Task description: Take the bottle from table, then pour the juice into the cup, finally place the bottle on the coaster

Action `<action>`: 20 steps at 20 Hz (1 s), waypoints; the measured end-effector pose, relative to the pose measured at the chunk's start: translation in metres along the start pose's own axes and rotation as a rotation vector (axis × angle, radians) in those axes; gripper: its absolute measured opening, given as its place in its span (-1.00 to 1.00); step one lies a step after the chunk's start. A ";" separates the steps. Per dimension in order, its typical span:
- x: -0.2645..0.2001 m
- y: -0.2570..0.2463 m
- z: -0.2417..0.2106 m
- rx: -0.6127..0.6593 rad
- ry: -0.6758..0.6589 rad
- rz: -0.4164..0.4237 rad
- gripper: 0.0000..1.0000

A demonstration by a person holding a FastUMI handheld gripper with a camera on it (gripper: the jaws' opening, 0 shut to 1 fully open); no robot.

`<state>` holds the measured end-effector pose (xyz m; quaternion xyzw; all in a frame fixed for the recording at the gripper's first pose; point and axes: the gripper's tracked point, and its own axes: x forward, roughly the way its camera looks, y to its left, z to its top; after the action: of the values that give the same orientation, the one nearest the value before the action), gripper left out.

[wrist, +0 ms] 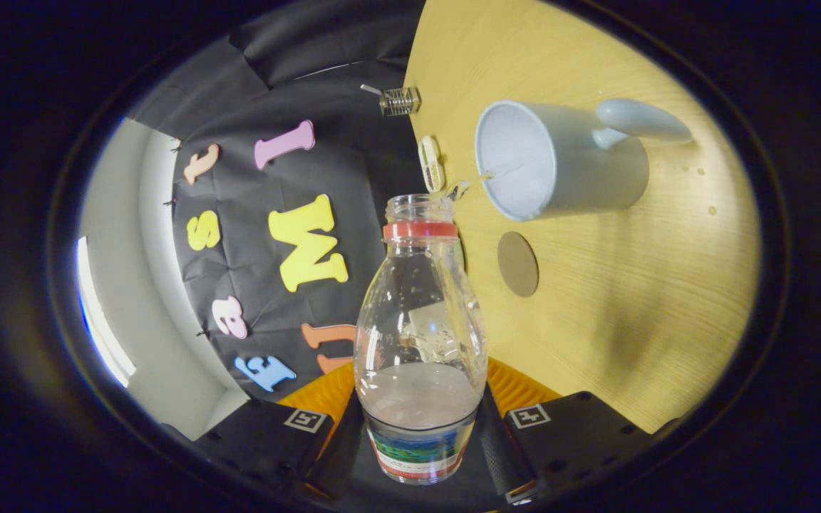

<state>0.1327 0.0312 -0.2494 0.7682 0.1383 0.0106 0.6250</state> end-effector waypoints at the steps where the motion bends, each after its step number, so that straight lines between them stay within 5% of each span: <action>1: 0.000 0.001 0.000 0.006 0.000 0.004 0.56; 20: 0.003 0.027 0.005 0.159 -0.022 0.076 0.55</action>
<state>0.1421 0.0227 -0.2251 0.8203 0.1024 0.0148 0.5625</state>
